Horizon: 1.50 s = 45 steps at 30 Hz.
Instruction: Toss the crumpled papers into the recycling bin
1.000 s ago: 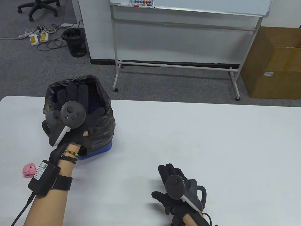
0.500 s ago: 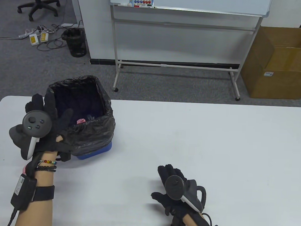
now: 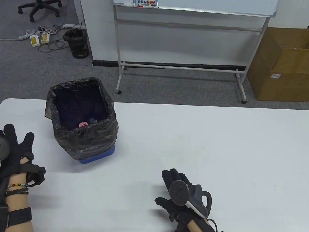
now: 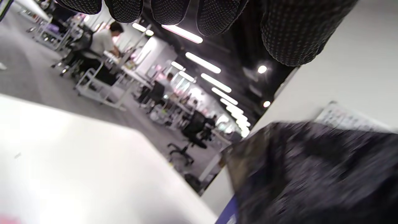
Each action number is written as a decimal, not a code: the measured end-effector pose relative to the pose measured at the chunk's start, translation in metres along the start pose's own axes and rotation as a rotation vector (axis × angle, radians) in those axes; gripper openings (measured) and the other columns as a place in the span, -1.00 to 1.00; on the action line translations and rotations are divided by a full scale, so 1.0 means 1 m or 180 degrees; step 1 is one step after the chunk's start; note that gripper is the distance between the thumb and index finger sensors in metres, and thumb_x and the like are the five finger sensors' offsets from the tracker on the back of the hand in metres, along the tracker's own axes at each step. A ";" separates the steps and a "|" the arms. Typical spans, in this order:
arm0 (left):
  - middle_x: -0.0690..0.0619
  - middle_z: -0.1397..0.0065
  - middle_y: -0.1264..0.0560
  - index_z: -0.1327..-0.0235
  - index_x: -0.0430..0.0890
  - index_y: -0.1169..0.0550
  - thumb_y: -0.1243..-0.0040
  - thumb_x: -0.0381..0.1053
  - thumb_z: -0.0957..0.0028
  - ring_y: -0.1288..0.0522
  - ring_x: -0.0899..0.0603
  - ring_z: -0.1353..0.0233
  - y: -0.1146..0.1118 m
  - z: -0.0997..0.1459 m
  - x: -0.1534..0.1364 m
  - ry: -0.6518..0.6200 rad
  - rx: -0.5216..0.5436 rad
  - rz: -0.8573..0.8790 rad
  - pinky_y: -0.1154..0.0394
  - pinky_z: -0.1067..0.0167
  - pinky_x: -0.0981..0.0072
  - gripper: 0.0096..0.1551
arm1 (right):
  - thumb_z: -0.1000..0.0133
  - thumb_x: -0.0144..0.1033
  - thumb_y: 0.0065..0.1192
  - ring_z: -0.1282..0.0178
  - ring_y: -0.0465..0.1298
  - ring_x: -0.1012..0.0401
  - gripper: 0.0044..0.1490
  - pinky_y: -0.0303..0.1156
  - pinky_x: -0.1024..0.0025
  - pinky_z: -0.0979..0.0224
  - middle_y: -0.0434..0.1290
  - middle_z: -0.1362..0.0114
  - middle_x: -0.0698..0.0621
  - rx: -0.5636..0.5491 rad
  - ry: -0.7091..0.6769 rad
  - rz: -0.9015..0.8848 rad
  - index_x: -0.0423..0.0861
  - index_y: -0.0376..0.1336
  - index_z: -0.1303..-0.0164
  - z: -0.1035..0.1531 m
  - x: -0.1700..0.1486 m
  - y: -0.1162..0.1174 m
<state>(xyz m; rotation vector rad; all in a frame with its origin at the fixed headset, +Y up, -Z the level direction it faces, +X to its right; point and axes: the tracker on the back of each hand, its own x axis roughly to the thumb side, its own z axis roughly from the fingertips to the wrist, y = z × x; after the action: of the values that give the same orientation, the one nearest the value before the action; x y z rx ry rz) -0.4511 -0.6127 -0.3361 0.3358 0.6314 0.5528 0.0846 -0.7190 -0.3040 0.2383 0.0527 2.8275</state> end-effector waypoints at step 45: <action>-0.18 -0.59 -0.41 -0.46 -0.04 -0.43 -0.41 -0.02 0.01 -0.56 -0.28 -0.46 -0.093 -0.011 -0.041 0.0321 -0.0340 -0.0825 -0.65 -0.27 0.08 -0.27 | 0.24 0.34 0.33 -0.77 0.13 -0.09 0.26 0.18 -0.09 -0.63 0.01 -0.77 0.04 0.0103 0.0064 0.0015 0.23 -0.16 -0.61 -0.003 -0.001 0.001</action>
<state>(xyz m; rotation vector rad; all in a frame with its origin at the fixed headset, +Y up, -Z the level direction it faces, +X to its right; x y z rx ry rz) -0.4501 -0.7102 -0.3672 0.1230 0.7274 0.3546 0.0851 -0.7202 -0.3066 0.2176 0.1024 2.8357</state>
